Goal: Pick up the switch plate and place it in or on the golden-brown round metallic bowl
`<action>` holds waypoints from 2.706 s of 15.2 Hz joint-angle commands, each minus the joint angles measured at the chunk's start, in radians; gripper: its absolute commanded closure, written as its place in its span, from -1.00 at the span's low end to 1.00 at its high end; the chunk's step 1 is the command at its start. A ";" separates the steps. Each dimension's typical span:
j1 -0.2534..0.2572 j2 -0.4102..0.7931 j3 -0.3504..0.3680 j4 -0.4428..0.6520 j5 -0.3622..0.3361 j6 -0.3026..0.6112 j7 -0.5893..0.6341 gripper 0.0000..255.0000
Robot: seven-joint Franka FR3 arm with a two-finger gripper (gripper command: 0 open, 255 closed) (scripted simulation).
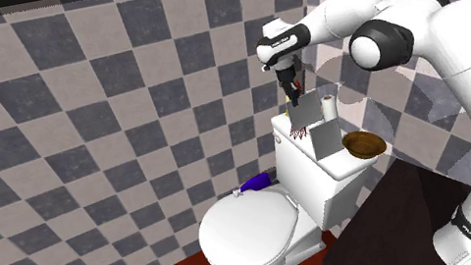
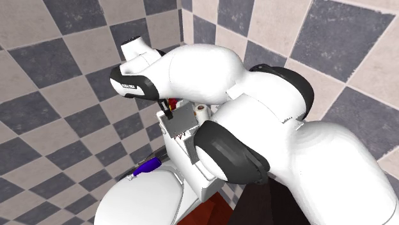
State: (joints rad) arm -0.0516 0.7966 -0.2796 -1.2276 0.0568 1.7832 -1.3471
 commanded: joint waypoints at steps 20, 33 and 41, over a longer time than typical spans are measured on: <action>0.009 -0.585 -0.117 -0.735 -0.161 0.181 -0.099 1.00; -0.023 -0.691 -0.161 -0.951 -0.226 0.306 -0.129 1.00; -0.031 -0.617 -0.156 -0.984 -0.201 0.409 -0.135 1.00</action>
State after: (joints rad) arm -0.0815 0.1704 -0.4370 -2.2082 -0.1473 2.1792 -1.4812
